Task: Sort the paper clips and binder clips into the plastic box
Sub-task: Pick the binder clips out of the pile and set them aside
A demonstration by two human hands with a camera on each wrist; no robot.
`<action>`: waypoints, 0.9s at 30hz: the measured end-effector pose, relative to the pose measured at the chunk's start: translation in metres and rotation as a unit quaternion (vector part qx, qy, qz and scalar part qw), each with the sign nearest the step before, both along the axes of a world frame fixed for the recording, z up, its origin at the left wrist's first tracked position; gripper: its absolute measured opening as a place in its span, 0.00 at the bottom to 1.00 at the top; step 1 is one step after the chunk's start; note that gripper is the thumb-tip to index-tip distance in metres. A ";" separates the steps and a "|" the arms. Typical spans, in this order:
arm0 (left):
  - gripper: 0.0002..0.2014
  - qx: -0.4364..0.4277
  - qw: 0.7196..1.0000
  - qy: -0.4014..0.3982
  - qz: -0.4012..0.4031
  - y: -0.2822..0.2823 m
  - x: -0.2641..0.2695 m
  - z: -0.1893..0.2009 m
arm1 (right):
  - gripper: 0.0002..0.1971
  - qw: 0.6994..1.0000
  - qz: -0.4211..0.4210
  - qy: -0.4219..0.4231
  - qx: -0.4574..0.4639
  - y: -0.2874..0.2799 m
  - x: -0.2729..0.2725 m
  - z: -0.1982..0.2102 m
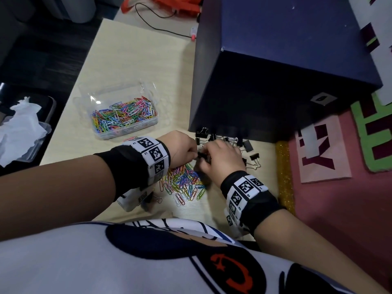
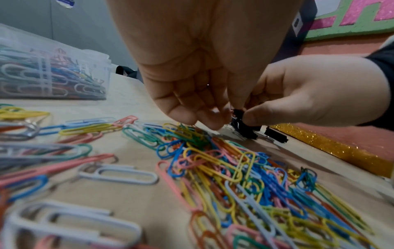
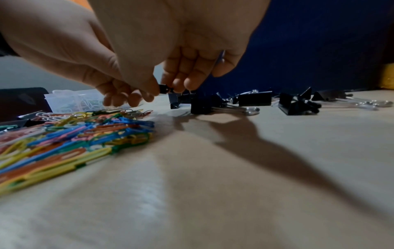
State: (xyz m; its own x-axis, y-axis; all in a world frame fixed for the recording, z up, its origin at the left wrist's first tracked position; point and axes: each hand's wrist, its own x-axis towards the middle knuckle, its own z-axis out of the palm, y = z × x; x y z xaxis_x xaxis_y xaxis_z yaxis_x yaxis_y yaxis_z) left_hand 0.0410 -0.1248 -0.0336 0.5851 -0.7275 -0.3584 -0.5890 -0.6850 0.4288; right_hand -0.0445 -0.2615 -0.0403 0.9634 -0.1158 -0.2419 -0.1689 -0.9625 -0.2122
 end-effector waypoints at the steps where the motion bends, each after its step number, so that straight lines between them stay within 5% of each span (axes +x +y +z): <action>1: 0.11 -0.003 1.000 0.001 0.003 0.000 0.000 0.000 | 0.16 1.000 0.000 -0.002 0.002 0.000 0.000 0.000; 11: 0.08 0.012 0.999 -0.029 0.014 -0.002 0.000 0.004 | 0.15 1.000 0.004 -0.024 -0.005 -0.002 -0.002 -0.001; 18: 0.08 0.070 0.996 -0.052 0.011 0.012 0.011 0.006 | 0.12 0.994 -0.100 -0.038 -0.008 -0.013 -0.003 -0.005; 27: 0.16 0.095 0.990 -0.100 -0.001 0.033 0.018 -0.005 | 0.19 0.994 -0.005 0.068 0.088 0.016 -0.007 -0.005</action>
State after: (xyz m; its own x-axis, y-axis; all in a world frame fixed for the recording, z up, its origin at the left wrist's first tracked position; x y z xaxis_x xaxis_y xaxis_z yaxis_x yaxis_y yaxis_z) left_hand 0.0587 -0.0918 -0.0386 0.6567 -0.6592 -0.3664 -0.6508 -0.7408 0.1664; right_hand -0.0514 -0.2456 -0.0450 0.9196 -0.0697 -0.3865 -0.2171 -0.9103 -0.3525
